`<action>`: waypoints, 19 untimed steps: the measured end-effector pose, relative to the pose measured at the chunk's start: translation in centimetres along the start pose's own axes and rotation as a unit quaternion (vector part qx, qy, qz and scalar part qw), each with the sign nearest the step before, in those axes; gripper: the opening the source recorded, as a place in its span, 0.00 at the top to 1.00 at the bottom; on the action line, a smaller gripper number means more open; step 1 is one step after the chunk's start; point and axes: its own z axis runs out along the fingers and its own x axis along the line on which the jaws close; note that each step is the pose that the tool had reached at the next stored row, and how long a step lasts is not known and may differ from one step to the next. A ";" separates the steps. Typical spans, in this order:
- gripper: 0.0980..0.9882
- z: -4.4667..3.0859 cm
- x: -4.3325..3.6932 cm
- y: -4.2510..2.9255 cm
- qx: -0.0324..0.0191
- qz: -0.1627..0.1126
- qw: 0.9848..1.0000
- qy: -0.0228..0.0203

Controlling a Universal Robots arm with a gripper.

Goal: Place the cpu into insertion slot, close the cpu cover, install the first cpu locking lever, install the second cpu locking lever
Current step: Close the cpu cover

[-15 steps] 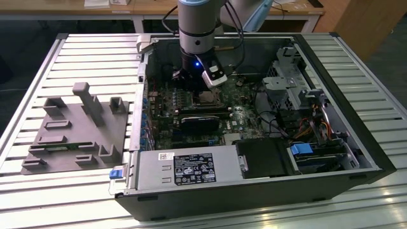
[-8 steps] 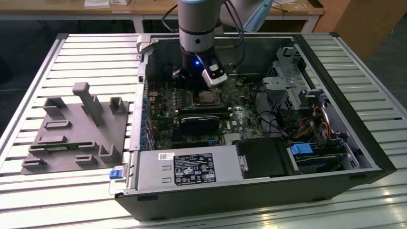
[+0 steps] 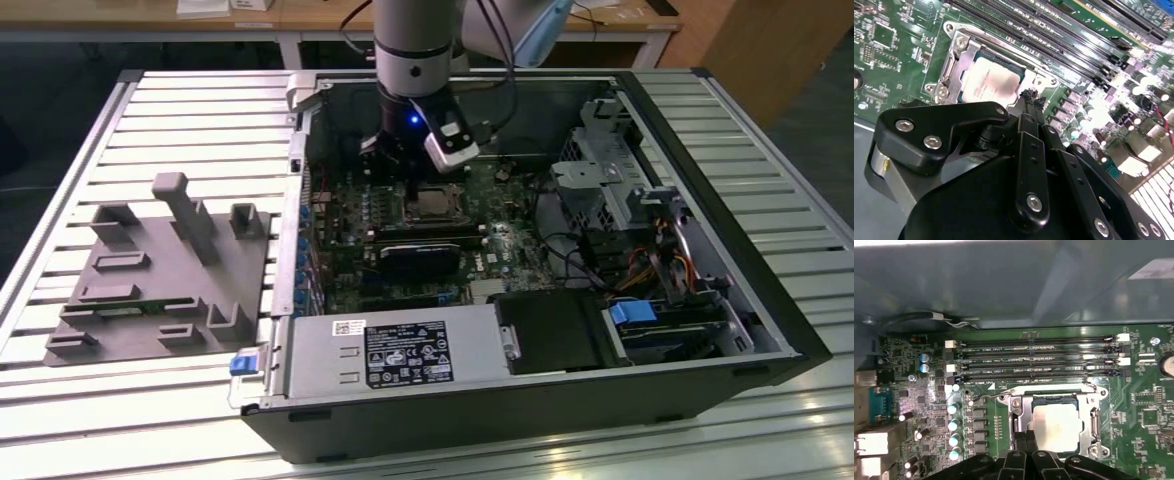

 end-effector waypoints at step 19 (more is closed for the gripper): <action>1.00 -0.61 -3.56 0.23 0.000 0.000 1.000 0.001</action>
